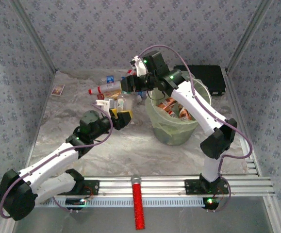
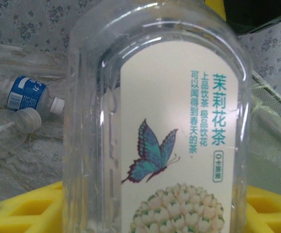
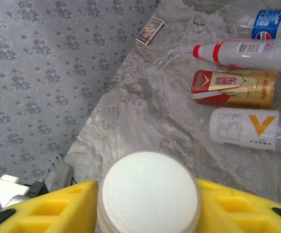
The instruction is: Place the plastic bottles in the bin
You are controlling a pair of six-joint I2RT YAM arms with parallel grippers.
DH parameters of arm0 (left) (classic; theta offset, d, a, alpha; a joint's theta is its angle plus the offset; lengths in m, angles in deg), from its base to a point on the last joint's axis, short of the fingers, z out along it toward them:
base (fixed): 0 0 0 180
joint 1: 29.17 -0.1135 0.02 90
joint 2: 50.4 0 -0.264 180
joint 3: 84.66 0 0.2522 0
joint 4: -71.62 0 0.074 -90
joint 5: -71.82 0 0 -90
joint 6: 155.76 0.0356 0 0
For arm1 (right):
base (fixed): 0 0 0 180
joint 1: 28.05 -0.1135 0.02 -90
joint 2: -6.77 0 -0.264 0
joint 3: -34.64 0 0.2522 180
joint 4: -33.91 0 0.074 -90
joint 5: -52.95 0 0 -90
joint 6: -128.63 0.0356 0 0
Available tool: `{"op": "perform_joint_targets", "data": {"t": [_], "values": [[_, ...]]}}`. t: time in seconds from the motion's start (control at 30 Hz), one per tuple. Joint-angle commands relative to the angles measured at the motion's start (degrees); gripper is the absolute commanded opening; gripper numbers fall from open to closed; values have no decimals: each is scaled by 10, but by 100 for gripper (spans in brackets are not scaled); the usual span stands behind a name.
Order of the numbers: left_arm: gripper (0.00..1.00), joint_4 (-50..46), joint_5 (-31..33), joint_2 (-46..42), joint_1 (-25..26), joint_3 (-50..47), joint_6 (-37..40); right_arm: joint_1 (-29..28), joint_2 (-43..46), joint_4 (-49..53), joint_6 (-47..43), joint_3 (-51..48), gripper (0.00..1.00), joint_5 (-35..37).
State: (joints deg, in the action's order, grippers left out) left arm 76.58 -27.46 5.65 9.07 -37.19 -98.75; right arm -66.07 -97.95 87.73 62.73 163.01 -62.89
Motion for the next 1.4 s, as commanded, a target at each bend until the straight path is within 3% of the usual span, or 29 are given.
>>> {"op": "perform_joint_targets", "data": {"t": [0.0, 0.1, 0.17, 0.27, 0.3, 0.37, 0.67, 0.83, 1.13, 1.37], "values": [[4, 22, -13, 4, -2, 24, 6, -6, -7, -4, -9, 17, 44, -2], [12, 19, -12, 3, -3, 26, 5, -5, -8, -3, -16, 21, 32, -1], [33, 19, -11, 1, -3, 25, 2, -4, -7, -2, -22, 29, 31, -1], [76, 14, -12, -2, -3, 27, -1, -2, -6, 0, -34, 43, 30, 0], [87, 7, -12, -2, -3, 28, -2, 0, -5, 2, -40, 51, 29, 0], [97, -5, -12, -2, -2, 31, -4, 5, -2, 11, -53, 74, 28, 2], [100, -14, -18, -4, -1, -8, -30, 72, 66, 87, -97, 137, 26, 65], [99, -80, 6, -2, 4, -7, -27, 119, 111, 185, -169, 137, 25, 190], [97, -136, 34, 3, 6, -6, -32, 223, 168, 231, -211, 47, 24, 274], [96, -138, 43, 12, 6, -4, -38, 235, 181, 225, -213, -60, 22, 293]]}}
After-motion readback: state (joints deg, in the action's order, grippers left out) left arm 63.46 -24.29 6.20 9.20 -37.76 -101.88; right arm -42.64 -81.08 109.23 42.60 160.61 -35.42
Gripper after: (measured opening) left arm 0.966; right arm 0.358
